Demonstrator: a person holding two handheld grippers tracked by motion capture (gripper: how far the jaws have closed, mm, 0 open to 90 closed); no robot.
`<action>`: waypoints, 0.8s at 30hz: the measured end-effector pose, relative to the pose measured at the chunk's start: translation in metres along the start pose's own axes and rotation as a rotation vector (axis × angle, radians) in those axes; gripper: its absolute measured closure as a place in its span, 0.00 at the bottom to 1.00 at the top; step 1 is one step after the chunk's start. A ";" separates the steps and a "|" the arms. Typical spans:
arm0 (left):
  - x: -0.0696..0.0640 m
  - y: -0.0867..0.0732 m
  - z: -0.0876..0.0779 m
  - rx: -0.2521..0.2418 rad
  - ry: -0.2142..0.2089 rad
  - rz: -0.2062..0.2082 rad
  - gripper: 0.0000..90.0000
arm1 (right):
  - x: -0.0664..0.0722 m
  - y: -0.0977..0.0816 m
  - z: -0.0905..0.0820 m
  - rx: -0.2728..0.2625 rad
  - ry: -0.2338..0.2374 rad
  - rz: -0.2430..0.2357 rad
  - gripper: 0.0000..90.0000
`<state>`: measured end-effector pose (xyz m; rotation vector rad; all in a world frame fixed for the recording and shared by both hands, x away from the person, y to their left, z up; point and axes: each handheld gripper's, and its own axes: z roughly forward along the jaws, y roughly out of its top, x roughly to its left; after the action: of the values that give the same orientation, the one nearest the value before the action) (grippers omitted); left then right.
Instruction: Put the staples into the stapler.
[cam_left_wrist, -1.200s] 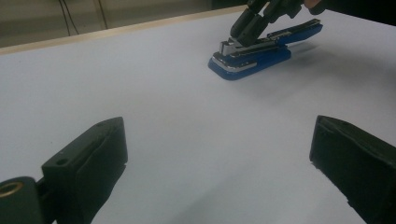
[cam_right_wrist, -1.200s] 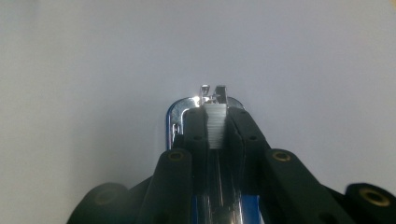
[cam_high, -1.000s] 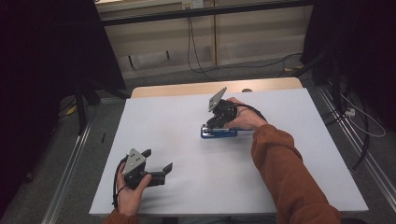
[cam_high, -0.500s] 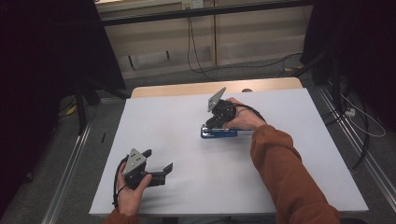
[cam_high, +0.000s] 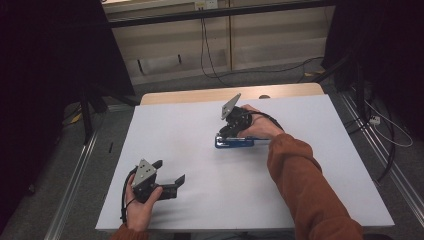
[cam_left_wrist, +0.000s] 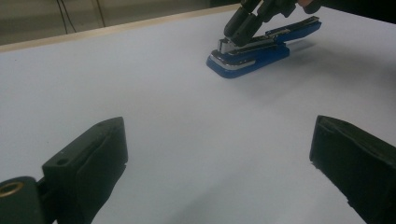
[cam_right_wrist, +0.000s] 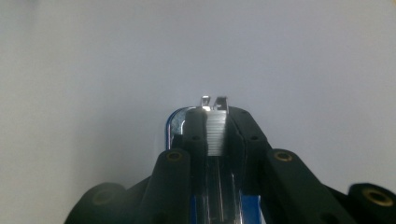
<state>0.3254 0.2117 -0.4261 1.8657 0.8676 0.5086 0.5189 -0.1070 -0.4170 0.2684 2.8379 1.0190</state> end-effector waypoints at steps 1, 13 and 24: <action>0.000 0.000 0.000 0.000 0.000 0.001 0.05 | 0.000 0.000 0.000 0.001 0.000 0.001 0.87; 0.000 0.000 0.000 -0.001 -0.002 -0.002 0.05 | -0.001 -0.002 -0.002 0.008 -0.003 0.015 0.84; 0.001 0.000 -0.001 0.000 -0.001 0.001 0.05 | 0.001 -0.006 -0.008 -0.021 -0.038 0.075 0.70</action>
<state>0.3255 0.2125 -0.4258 1.8663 0.8663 0.5087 0.5162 -0.1163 -0.4151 0.3907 2.8002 1.0459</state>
